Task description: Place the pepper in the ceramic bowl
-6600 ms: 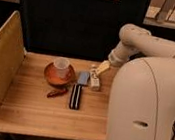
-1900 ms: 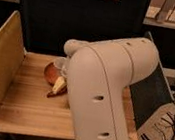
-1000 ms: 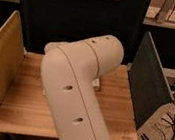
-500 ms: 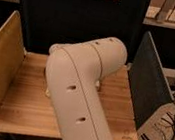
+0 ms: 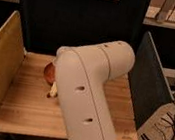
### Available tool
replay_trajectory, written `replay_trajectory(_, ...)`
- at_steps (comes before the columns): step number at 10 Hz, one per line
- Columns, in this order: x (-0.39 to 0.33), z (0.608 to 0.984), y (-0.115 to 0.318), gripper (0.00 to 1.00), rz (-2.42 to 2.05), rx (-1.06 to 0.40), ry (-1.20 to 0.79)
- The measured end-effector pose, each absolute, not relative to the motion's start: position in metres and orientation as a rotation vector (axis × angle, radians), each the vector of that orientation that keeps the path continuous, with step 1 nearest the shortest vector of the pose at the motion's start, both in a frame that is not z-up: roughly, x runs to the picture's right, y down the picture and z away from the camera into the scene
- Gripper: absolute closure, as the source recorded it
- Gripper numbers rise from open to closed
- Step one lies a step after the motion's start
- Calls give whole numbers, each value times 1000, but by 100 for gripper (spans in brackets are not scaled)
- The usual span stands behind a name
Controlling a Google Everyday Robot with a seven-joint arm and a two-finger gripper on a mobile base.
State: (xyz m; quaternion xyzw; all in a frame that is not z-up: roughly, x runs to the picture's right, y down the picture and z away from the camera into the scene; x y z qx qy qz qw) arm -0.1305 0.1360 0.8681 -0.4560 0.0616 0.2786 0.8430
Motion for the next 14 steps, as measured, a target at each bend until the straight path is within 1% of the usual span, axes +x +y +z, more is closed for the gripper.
replay_trajectory(3,-144,870,138,20,552,-950,66)
replay_trajectory(5,-154,869,148,20,520,-962,40)
replay_trajectory(11,-150,866,173,21,483,-1000,48)
replay_trajectory(12,-149,866,173,27,482,-998,50)
replay_trajectory(13,-149,865,175,37,477,-993,54)
replay_trajectory(14,-149,865,176,44,473,-990,57)
